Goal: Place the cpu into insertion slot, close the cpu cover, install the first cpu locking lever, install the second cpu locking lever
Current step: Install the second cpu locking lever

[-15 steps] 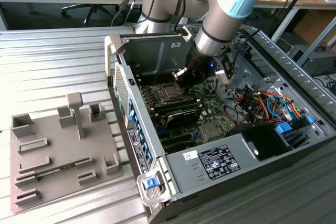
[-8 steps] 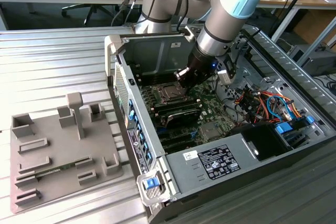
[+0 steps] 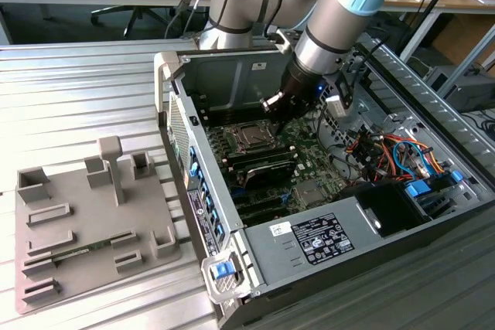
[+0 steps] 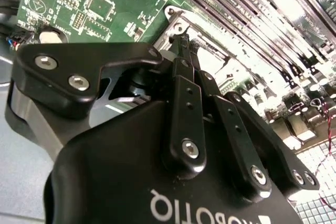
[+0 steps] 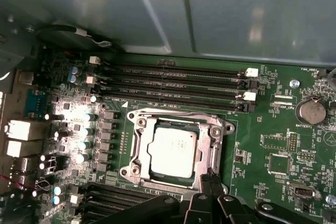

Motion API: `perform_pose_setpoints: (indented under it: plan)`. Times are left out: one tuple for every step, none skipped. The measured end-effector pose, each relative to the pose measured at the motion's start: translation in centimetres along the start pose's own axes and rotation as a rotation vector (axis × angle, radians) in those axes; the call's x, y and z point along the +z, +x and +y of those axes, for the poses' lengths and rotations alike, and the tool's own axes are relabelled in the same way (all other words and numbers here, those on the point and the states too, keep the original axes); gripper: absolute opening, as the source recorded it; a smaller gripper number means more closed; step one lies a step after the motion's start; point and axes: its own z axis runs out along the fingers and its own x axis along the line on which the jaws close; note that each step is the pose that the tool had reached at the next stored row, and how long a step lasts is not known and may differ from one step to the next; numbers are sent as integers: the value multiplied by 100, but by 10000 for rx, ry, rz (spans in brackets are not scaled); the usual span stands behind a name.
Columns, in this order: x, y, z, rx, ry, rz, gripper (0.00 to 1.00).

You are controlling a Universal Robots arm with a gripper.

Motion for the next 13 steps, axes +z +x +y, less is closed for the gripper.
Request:
perform_pose_setpoints:
  plan:
    - [-1,2,-8,2,1,1,11]
    - [-2,3,-18,2,1,0,11]
    - [-3,4,-31,2,0,1,11]
    - [-3,6,-44,2,0,1,11]
    - [-4,8,-62,2,0,1,11]
    - [-5,9,-77,1,-1,0,11]
    - [-6,10,-87,2,0,0,11]
    - [-6,12,-101,2,1,1,11]
    - [-5,13,-112,2,2,1,11]
    - [-3,14,-115,2,0,0,11]
    - [-1,14,-117,4,-1,0,11]
    - [2,14,-122,2,0,0,11]
    - [4,14,-126,2,0,1,11]
